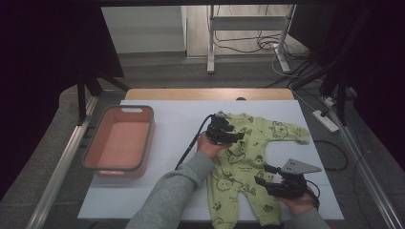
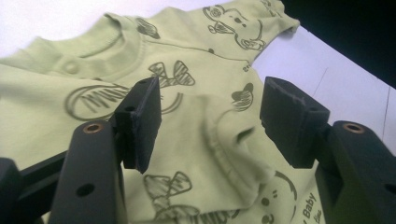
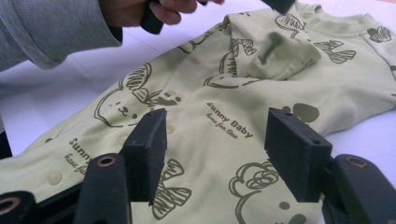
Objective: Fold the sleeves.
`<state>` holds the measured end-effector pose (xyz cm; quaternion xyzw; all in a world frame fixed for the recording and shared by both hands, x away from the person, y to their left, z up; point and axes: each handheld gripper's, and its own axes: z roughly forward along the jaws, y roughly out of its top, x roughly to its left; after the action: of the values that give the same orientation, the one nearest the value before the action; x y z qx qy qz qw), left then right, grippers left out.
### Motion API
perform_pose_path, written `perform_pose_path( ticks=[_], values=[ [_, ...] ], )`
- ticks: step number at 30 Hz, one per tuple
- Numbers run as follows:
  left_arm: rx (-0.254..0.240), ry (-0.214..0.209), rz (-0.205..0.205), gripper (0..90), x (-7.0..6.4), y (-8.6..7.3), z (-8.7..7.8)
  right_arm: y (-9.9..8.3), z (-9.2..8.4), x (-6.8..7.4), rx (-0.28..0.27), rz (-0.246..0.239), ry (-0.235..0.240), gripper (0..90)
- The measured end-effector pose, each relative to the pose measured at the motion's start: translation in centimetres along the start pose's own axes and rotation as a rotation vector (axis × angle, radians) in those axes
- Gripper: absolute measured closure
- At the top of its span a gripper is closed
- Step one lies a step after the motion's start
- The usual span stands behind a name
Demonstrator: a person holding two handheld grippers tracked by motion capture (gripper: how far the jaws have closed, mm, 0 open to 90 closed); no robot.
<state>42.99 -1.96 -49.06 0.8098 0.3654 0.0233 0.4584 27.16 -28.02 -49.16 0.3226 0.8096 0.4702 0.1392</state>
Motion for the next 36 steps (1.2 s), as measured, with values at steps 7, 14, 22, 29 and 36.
perform_pose_path(
  ticks=[7, 14, 22, 29, 36],
  values=[
    [-0.008, 0.047, 0.001, 37.2, 1.0, -0.8, -1.5, 0.0, 0.0, 0.0, 0.001, -0.001, -0.003, 39.7],
    [0.000, 0.046, -0.010, 37.3, 1.6, -1.3, -1.8, 0.0, 0.1, 0.0, 0.002, -0.004, -0.005, 39.7],
    [0.006, 0.069, -0.004, 35.9, 2.0, -2.4, -3.1, 0.1, 0.0, -0.1, 0.000, -0.002, -0.006, 39.7],
    [-0.002, 0.096, 0.002, 35.2, 2.1, -3.5, -5.2, 0.1, 0.0, -0.2, 0.002, -0.001, -0.014, 39.6],
    [-0.008, 0.096, 0.005, 34.8, 2.2, -4.2, -6.4, 0.1, 0.1, -0.2, 0.002, -0.005, -0.019, 39.5]
  ],
)
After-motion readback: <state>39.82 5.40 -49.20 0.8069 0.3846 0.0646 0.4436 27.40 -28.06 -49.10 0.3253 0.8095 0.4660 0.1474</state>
